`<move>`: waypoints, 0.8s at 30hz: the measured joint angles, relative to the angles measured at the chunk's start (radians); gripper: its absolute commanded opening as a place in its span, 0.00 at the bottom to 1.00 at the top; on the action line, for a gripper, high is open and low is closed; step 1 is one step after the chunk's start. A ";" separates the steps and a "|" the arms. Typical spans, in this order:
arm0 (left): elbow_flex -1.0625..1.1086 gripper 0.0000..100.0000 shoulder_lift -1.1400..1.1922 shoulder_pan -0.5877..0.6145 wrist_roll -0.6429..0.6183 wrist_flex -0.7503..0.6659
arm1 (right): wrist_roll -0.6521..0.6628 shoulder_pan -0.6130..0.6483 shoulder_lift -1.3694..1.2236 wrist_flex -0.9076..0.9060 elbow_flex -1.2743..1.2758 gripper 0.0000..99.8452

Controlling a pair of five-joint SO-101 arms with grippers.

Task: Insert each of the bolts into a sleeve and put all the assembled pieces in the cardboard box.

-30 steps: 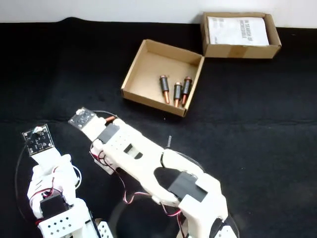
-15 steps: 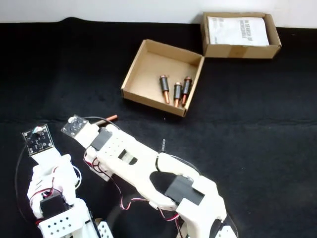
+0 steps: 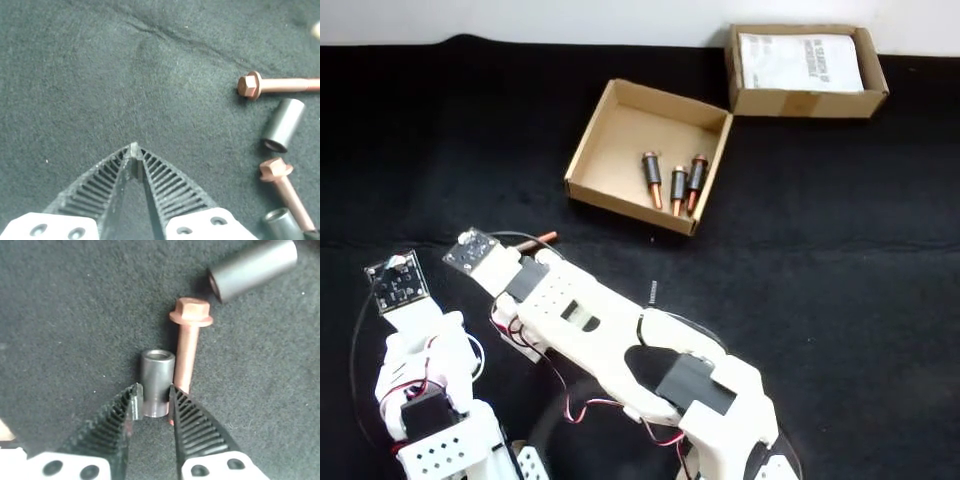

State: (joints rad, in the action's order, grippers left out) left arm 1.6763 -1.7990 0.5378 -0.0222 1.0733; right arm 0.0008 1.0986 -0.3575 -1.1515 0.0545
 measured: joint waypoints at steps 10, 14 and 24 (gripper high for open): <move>0.000 0.01 0.000 0.000 0.000 0.000 | 0.002 -0.032 0.003 0.000 -0.002 0.01; 0.000 0.01 0.000 0.000 0.000 0.000 | 0.002 -0.028 0.003 -0.002 -0.002 0.01; 0.000 0.01 0.000 0.000 0.000 0.000 | 0.002 0.002 -0.002 -0.054 0.005 0.17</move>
State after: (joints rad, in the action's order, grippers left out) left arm 1.6763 -1.7990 0.5378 -0.0222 1.0733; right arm 0.0023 1.1001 -0.3590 -1.2052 0.0591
